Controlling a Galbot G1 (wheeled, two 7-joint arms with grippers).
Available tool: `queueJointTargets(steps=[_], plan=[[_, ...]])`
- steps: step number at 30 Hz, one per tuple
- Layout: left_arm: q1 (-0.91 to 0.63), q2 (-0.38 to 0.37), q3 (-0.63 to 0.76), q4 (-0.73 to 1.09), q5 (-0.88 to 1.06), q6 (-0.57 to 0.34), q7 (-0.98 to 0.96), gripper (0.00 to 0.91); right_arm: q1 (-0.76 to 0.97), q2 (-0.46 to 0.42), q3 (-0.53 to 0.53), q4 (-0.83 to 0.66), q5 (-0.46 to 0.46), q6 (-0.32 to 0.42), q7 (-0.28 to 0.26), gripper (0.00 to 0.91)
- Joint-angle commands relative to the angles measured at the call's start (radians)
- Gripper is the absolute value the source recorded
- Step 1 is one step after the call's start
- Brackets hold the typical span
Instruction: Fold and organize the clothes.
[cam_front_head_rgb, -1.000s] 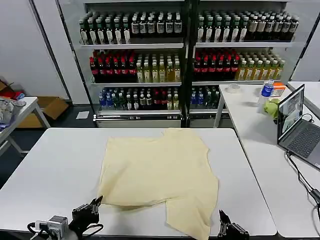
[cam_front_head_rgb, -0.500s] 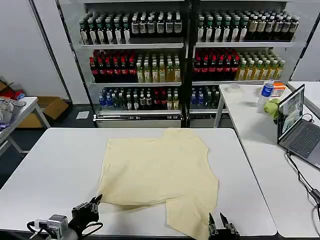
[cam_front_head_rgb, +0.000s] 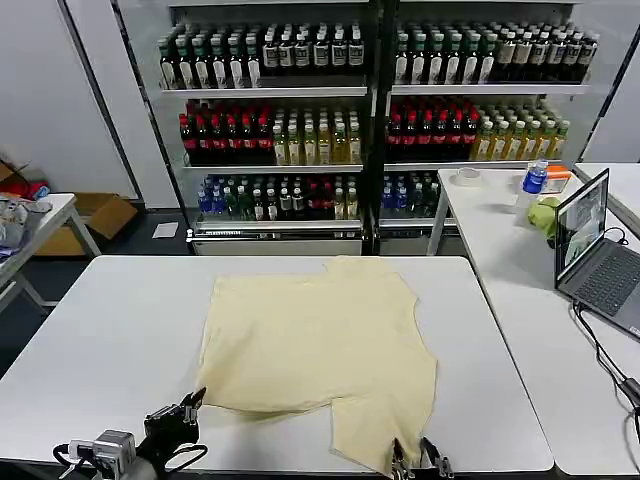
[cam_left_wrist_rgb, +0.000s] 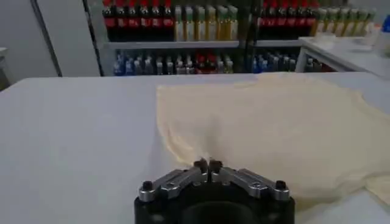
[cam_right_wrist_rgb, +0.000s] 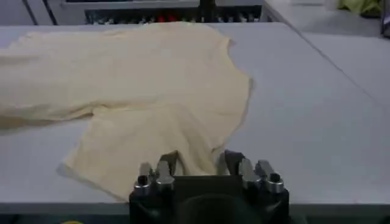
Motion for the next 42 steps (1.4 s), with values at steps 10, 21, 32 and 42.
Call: queueJointTargets(steps=[10, 21, 32, 42], plan=[[0.004, -0.003, -0.003, -0.006, 0.000, -0.003, 0.001, 0.010, -0.012, -0.004, -0.001, 0.009, -0.001, 0.019, -0.010, 0.000], [0.021, 0.003, -0.033, -0.016, -0.019, -0.004, 0.003, 0.010, -0.104, -0.040, 0.054, 0.140, -0.009, 0.057, -0.030, 0.000], [0.056, 0.015, -0.139, -0.040, -0.092, 0.012, 0.003, 0.010, -0.206, -0.065, 0.118, 0.301, -0.033, 0.095, -0.068, 0.000], [0.012, 0.025, -0.148, 0.012, -0.096, 0.011, 0.003, 0.010, -0.156, -0.081, 0.175, 0.295, -0.056, 0.145, -0.105, 0.000]])
